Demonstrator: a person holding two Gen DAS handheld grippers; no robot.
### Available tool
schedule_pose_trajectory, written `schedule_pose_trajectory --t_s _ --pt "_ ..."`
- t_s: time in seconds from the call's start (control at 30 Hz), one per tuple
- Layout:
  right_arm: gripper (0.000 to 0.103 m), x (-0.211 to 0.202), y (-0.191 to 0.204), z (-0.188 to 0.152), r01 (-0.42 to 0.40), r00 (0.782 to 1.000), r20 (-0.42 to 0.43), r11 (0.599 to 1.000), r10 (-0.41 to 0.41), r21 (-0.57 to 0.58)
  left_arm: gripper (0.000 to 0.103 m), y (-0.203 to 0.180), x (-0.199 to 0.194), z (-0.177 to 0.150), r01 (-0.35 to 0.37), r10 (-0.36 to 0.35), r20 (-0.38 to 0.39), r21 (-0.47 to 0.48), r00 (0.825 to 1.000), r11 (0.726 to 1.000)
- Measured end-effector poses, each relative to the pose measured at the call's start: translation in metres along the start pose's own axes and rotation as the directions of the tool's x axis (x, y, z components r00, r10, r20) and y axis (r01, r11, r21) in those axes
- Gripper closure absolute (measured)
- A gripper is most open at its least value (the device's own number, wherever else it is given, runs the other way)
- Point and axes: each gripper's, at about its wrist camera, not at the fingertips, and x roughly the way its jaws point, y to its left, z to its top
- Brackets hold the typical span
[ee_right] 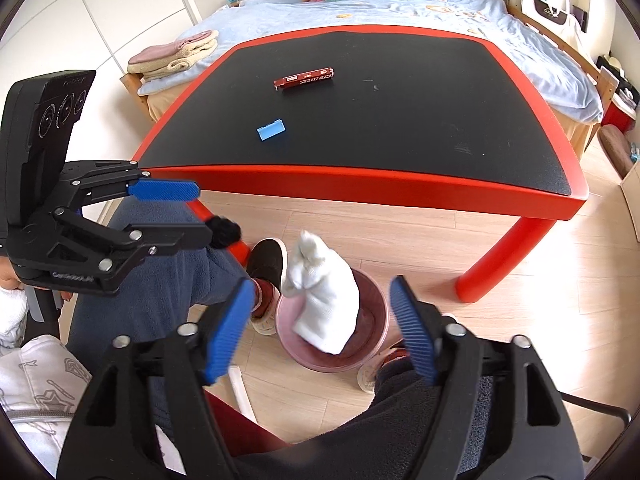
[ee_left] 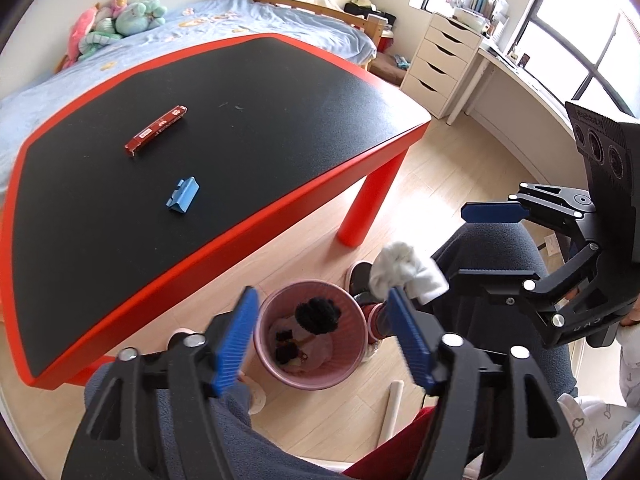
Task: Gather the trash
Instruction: 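Move both open grippers back over the table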
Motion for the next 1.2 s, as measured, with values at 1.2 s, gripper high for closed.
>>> schedule_pose_trajectory --t_s 1.2 --pt "0.005 0.018 0.022 0.048 -0.030 1.000 -0.003 0.993 0.030 -0.112 0.008 0.063 -0.028 0.025 -0.104 0.112 0.086 -0.094 0.990 0.990"
